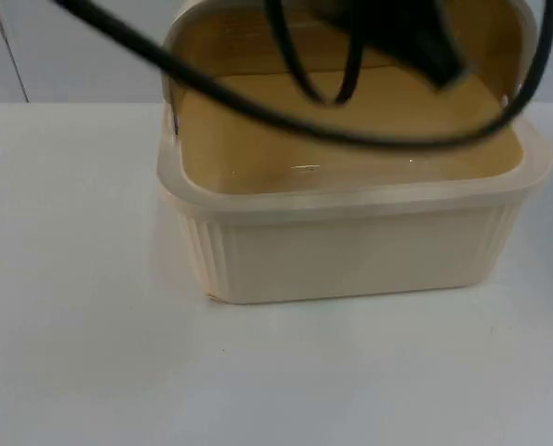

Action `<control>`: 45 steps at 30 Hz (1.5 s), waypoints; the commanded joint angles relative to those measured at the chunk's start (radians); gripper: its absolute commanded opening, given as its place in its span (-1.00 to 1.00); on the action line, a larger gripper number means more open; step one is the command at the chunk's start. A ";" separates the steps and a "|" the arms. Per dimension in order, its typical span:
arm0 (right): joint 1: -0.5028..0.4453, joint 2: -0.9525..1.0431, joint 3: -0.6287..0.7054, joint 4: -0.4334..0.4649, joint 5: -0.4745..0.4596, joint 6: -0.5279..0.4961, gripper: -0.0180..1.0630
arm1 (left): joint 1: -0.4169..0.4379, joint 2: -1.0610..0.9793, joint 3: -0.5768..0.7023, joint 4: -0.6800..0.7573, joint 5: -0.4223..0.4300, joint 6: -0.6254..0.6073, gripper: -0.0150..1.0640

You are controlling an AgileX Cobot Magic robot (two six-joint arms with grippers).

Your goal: Open the box lid with the left hand, place the block into the box with the right hand, then close the box lid with the left hand.

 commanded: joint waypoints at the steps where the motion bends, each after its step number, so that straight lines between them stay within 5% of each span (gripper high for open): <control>1: -0.002 -0.002 -0.009 -0.001 0.000 -0.001 0.98 | 0.029 -0.072 -0.003 -0.135 -0.096 0.013 -0.98; 6: -0.002 -0.002 -0.009 -0.001 0.000 -0.001 0.98 | 0.119 -0.176 -0.003 -0.212 -0.134 0.013 -0.98; 13: -0.002 -0.002 -0.009 -0.001 0.000 -0.001 0.98 | 0.379 -0.319 -0.003 -0.228 0.002 -0.044 -0.98; 16: -0.002 -0.002 -0.009 -0.001 0.000 -0.001 0.98 | 0.490 -0.340 -0.003 -0.316 0.103 -0.044 -0.98; 21: -0.002 -0.002 -0.009 -0.001 0.000 -0.001 0.98 | 0.603 -0.331 0.002 -0.461 0.135 -0.034 -0.98; 23: -0.002 -0.002 -0.009 -0.001 0.000 -0.001 0.98 | 0.624 -0.329 0.008 -0.515 0.108 -0.002 -0.98; 26: -0.002 -0.002 -0.009 -0.001 0.000 -0.001 0.98 | 0.645 -0.329 0.056 -0.841 0.006 0.282 -0.98; 30: -0.002 -0.002 -0.009 -0.001 0.000 -0.001 0.98 | 0.645 -0.311 0.066 -1.045 0.016 0.497 -0.98; 39: -0.002 -0.002 -0.009 -0.001 0.000 -0.001 0.98 | 0.659 -0.298 0.066 -1.072 0.025 0.535 -0.98; 42: -0.002 -0.002 -0.009 -0.001 0.000 -0.001 0.98 | 0.712 -0.298 0.066 -1.088 0.029 0.542 -0.75; 43: 0.000 -0.002 -0.009 -0.001 0.002 -0.001 0.98 | 0.726 -0.298 0.066 -1.088 0.040 0.555 -0.54; 44: 0.001 -0.002 -0.009 -0.001 0.005 -0.001 0.98 | 0.736 -0.300 0.066 -1.088 0.067 0.576 -0.08; 45: 0.001 -0.002 -0.009 -0.001 0.005 -0.001 0.98 | 0.736 -0.300 0.066 -1.088 0.067 0.576 -0.08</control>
